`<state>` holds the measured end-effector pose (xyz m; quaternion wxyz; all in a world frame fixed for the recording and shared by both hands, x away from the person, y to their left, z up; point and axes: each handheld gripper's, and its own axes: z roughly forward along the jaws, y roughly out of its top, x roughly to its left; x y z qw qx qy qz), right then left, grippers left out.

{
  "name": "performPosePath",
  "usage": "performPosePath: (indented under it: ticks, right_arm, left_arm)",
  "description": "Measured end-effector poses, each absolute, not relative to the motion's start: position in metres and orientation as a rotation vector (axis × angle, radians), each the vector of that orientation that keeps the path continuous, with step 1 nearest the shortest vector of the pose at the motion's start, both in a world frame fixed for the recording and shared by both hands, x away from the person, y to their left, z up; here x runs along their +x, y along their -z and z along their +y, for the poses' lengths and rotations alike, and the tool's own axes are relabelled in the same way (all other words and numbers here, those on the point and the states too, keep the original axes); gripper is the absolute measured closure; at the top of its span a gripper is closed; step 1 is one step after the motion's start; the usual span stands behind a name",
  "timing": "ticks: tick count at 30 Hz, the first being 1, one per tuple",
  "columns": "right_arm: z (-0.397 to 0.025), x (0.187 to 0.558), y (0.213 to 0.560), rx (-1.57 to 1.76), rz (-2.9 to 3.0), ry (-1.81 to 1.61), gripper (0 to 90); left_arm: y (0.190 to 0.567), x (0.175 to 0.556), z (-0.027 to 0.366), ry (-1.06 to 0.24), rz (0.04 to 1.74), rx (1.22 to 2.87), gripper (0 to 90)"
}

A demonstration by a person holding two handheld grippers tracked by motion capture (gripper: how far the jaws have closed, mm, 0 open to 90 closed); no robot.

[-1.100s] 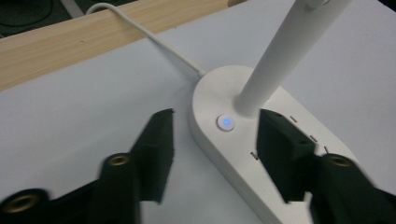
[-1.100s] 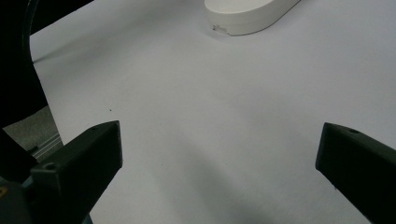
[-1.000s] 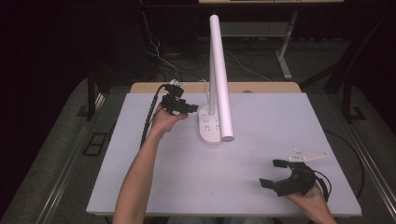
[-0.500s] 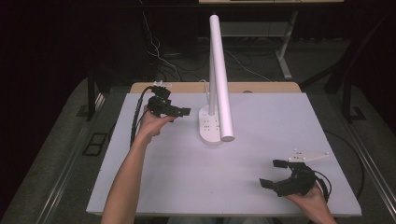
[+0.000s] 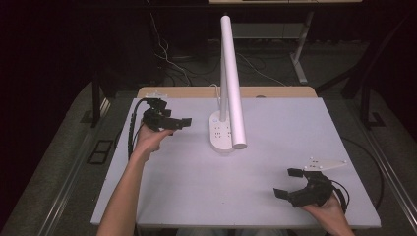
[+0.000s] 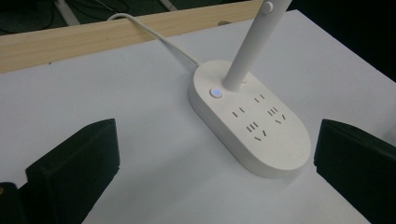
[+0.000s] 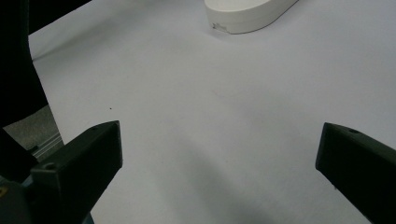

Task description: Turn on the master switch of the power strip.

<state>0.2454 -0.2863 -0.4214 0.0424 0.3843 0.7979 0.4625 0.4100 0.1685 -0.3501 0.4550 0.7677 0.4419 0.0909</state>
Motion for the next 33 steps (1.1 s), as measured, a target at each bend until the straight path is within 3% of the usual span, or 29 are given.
performPosePath:
  ticks: [33]
  right_arm:
    - [-0.285, 0.244, 0.421, 1.168, 2.440, -1.414, 0.0]
  left_arm:
    - [0.378, 0.325, 0.183, -0.237, 1.003, 1.820, 0.0]
